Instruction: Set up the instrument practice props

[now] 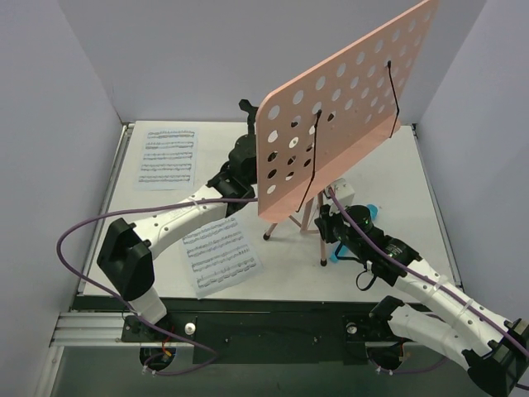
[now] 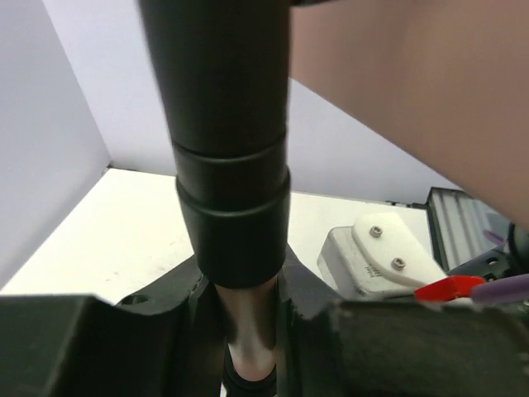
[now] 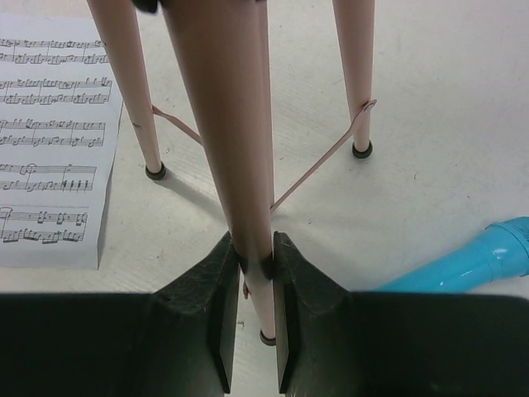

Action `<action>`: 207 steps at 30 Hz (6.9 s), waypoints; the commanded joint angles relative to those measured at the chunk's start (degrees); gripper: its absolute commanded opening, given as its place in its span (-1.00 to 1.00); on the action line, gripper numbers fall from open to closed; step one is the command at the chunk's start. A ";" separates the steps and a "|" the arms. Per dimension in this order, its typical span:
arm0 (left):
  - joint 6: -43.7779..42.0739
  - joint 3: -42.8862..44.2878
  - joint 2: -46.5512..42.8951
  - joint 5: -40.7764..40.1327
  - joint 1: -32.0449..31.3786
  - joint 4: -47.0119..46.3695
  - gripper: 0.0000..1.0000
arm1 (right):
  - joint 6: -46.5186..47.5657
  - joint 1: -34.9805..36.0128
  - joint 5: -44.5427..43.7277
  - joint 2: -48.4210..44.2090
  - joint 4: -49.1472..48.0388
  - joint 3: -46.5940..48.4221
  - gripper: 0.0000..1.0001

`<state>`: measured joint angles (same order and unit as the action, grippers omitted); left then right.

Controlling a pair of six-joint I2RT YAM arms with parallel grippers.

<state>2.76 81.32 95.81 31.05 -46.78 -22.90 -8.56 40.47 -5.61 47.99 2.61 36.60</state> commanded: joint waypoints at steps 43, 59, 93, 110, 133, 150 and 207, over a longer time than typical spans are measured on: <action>-25.00 11.41 6.32 5.25 14.44 13.67 -1.00 | -13.59 0.66 8.41 -2.02 14.18 4.64 -1.00; -23.95 10.43 5.97 21.05 13.47 11.90 -1.00 | -13.43 0.75 20.71 -1.50 -13.05 -10.31 -0.92; -9.11 3.34 4.30 26.88 14.27 3.66 0.44 | -6.56 -4.70 38.83 13.54 -39.08 -10.23 -0.86; 7.96 -7.76 -3.08 -0.98 8.47 -10.87 0.74 | -7.00 -4.78 38.04 14.15 -40.49 -10.58 -0.82; 8.22 -4.42 -5.64 -5.21 7.67 -4.09 -0.69 | -6.91 -4.70 39.44 15.47 -41.02 -9.88 -0.75; 10.40 -0.12 -0.19 27.56 10.83 -17.69 -1.00 | -7.00 -4.61 41.81 14.68 -41.46 -8.74 -0.49; 19.20 13.16 16.16 39.88 14.79 -36.06 -1.00 | -11.66 0.92 39.44 11.86 -35.04 -0.74 -1.00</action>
<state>25.34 92.92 110.63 74.17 -34.11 -43.05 -16.16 36.82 23.11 60.69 -30.02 32.01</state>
